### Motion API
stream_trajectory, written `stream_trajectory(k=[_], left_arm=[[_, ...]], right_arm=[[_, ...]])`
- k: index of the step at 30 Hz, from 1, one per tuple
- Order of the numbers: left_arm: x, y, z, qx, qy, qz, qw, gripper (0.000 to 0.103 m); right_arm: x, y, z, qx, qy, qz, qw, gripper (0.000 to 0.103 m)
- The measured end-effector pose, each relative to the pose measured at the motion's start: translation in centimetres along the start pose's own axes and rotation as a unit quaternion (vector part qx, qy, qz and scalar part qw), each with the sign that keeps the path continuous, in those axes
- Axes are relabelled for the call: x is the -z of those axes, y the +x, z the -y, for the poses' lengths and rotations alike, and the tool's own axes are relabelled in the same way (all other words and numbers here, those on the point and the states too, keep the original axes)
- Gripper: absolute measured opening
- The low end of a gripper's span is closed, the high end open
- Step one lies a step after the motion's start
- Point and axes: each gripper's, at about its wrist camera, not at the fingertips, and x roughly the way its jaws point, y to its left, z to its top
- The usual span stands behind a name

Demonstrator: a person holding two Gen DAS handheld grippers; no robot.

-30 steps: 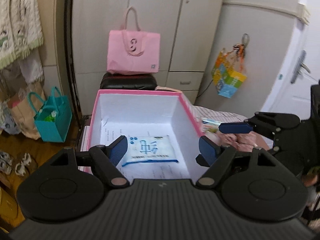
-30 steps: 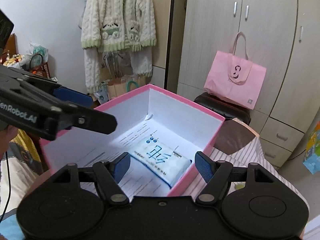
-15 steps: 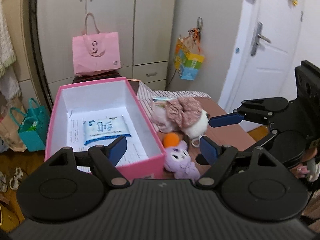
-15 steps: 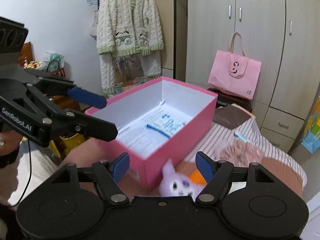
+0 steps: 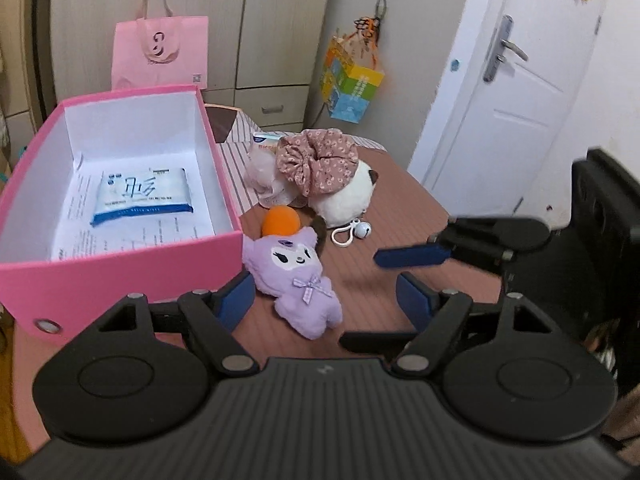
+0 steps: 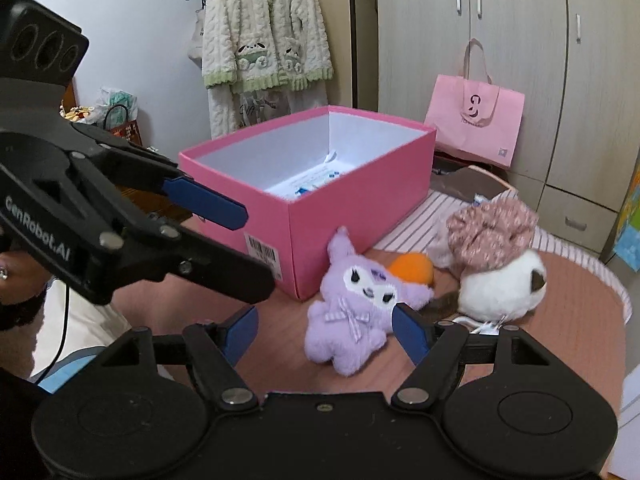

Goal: Organize soft objects
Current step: 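Open the left gripper and move it to the lilac plush doll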

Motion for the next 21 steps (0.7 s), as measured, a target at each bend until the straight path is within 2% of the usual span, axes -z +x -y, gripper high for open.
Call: stream_trajectory(k=[7, 9, 11, 15, 21], left_arm=[[1.6, 3.6, -0.3, 0.001, -0.021, -0.011, 0.9997, 0.074], [1.9, 4.3, -0.3, 0.000, -0.017, -0.006, 0.9998, 0.067], [2.2, 5.0, -0.2, -0.003, -0.003, -0.002, 1.0000, 0.067], [2.7, 6.2, -0.5, 0.002, -0.014, -0.005, 0.9999, 0.067], [3.6, 7.1, -0.6, -0.013, -0.025, 0.028, 0.9992, 0.065]], right_arm=[[2.4, 3.1, 1.4, -0.008, 0.027, 0.017, 0.999, 0.078], [2.7, 3.9, 1.6, -0.007, 0.028, 0.022, 0.999, 0.078], [2.8, 4.5, 1.7, -0.003, 0.026, 0.030, 0.999, 0.078], [3.1, 5.9, 1.5, 0.008, 0.011, 0.042, 0.999, 0.078], [3.3, 7.5, 1.0, 0.025, 0.004, 0.039, 0.999, 0.079]])
